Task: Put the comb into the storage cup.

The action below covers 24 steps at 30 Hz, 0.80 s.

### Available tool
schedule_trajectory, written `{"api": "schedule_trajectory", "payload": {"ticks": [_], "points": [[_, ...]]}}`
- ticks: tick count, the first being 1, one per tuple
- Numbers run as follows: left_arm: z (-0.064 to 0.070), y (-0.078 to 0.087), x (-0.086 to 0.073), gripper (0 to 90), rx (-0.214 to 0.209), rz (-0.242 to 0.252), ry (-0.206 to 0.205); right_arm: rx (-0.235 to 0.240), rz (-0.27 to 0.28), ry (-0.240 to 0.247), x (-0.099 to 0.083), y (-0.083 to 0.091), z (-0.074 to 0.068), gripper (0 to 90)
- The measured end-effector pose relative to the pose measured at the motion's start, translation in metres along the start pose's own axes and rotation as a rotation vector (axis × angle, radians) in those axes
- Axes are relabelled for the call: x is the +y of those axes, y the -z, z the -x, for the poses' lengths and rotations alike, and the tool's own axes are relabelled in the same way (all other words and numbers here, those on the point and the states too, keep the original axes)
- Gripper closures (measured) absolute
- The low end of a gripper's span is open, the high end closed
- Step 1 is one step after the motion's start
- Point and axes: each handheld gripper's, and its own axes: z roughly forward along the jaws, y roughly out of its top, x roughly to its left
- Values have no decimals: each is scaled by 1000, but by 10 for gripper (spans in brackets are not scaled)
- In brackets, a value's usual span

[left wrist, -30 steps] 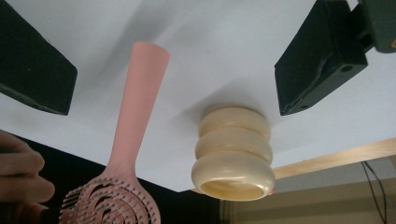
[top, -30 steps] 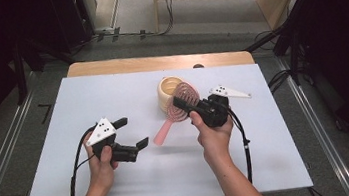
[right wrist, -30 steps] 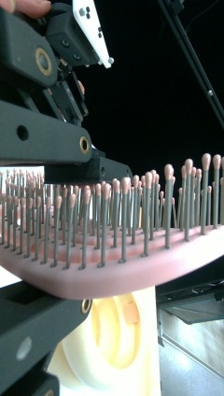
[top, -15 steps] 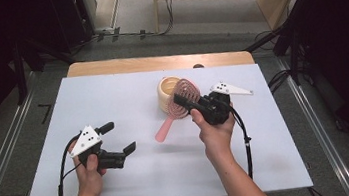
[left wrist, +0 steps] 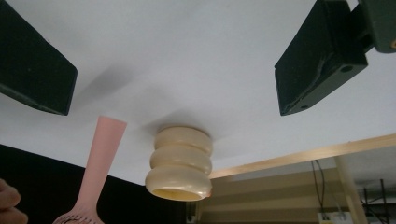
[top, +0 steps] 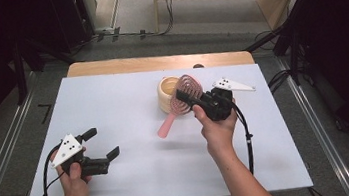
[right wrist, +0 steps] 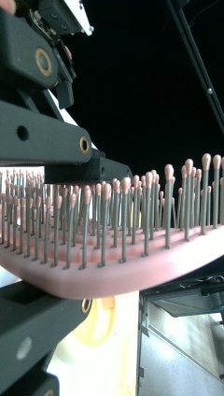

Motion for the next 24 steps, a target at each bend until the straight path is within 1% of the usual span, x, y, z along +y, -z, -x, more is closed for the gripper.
{"api": "schedule_trajectory", "payload": {"ticks": [1, 2, 10, 13, 16, 18, 21, 24], "points": [[-1, 2, -2, 0, 6, 4, 2, 1, 2, 0, 1, 0, 0, 622], [-2, 5, -4, 0, 12, 1, -5, -1, 5, 0, 2, 1, 1, 622], [-8, 15, -14, 0, 29, 0, 12, -10, 9, 12, 8, 2, 5, 622], [-9, 20, -18, 0, 25, 12, 19, -12, 10, 16, 11, 4, 6, 622], [-10, 23, -22, 0, 31, 7, 21, -13, 15, 17, 13, 4, 7, 622], [-10, 26, -23, 0, 33, 11, 19, -16, 16, 14, 15, 5, 8, 622], [-13, 30, -23, 0, 35, 22, 27, -17, 15, 23, 17, 5, 8, 622], [-14, 31, -26, 0, 34, 24, 30, -19, 21, 26, 20, 5, 9, 622]]}}
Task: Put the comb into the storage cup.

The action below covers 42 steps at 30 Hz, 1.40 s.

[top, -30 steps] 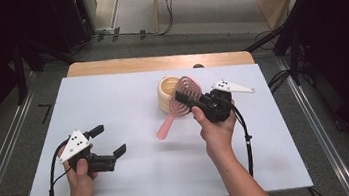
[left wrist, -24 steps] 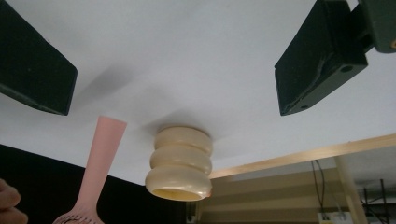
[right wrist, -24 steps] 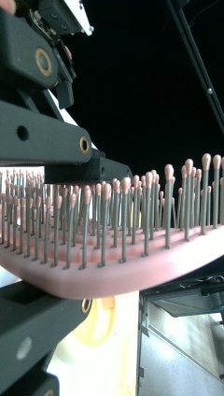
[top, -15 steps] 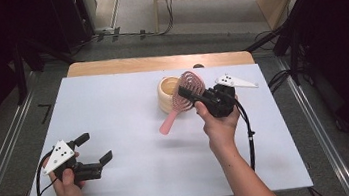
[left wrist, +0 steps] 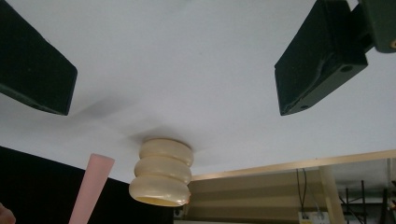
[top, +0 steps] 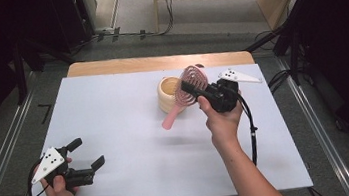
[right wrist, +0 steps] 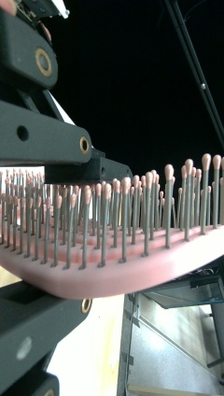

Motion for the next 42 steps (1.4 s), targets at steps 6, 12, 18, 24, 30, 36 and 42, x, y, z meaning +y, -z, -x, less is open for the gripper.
{"api": "schedule_trajectory", "payload": {"ticks": [6, 12, 18, 24, 30, 36, 42], "points": [[6, -3, -3, 0, 18, -12, -46, 0, 8, -1, 5, 0, 2, 623], [6, -3, -4, 0, 13, -8, -44, -1, 26, -14, 9, 0, 6, 623], [5, -2, -4, 0, 10, 0, -31, -3, 29, -16, 17, 1, 9, 623], [4, -2, -4, 0, 9, 6, -25, -7, 32, -15, 21, 0, 11, 623], [3, 0, -4, 0, 13, 20, -9, -8, 35, -23, 25, -1, 13, 623], [2, 0, -5, 0, 11, 20, -9, -10, 43, -22, 30, -2, 15, 623], [2, 0, -5, 0, 9, 20, -9, -13, 48, -19, 36, -4, 15, 623]]}}
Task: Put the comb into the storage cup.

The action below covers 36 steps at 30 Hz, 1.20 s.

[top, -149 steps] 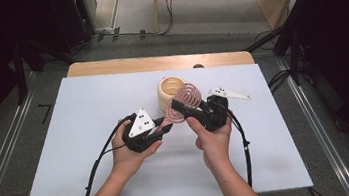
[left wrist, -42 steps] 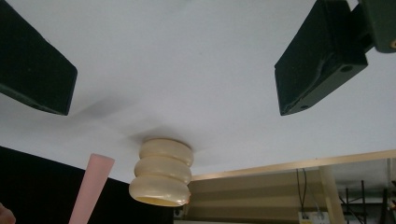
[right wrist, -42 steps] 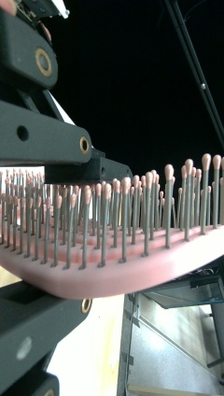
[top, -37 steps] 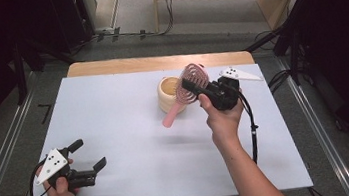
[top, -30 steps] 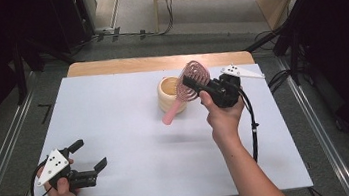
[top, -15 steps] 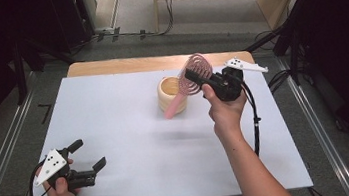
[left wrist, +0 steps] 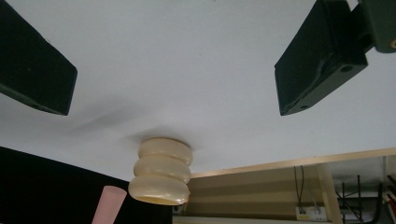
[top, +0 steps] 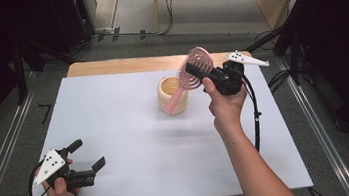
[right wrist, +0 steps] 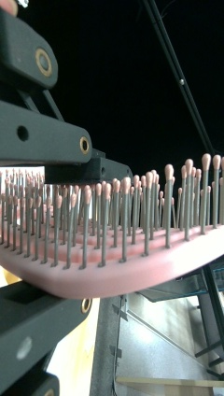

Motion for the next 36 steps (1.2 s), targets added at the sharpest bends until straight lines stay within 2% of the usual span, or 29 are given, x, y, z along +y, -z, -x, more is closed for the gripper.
{"api": "schedule_trajectory", "payload": {"ticks": [22, 36], "points": [[0, 0, 0, 0, 3, 4, 2, -7, 17, 12, 21, -6, 1, 623], [-1, 1, 0, 0, 0, 6, 5, -34, 29, -2, 27, -10, 13, 623]]}}
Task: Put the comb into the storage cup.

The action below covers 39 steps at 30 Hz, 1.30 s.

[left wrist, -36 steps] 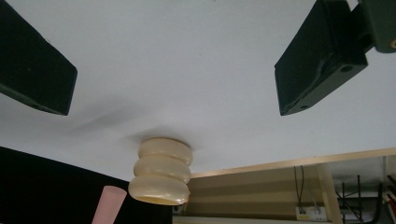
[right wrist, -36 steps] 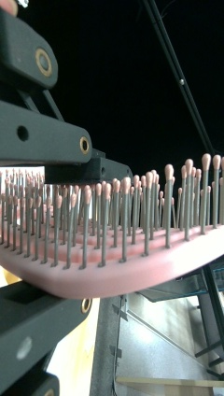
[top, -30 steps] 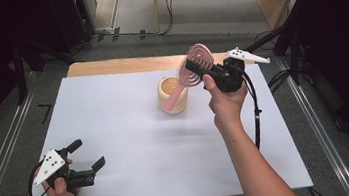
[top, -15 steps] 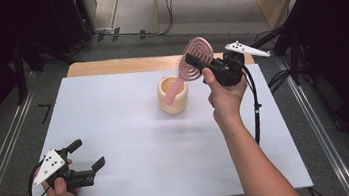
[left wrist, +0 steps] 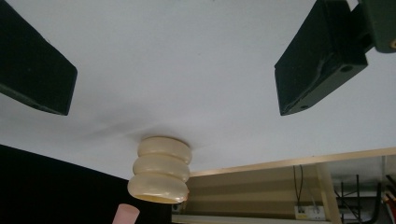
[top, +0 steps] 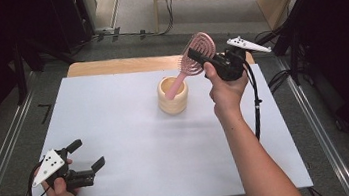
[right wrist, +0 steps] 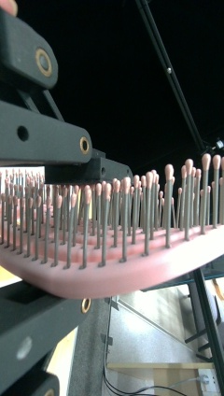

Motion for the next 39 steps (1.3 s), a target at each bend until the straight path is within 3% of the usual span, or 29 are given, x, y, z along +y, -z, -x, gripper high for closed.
{"api": "schedule_trajectory", "payload": {"ticks": [16, 39], "points": [[0, 0, 0, 0, -2, 2, 0, -21, 28, -3, 12, -3, 8, 623], [0, 0, 0, 0, -6, 4, 1, -62, 13, 1, 6, -20, 18, 623]]}}
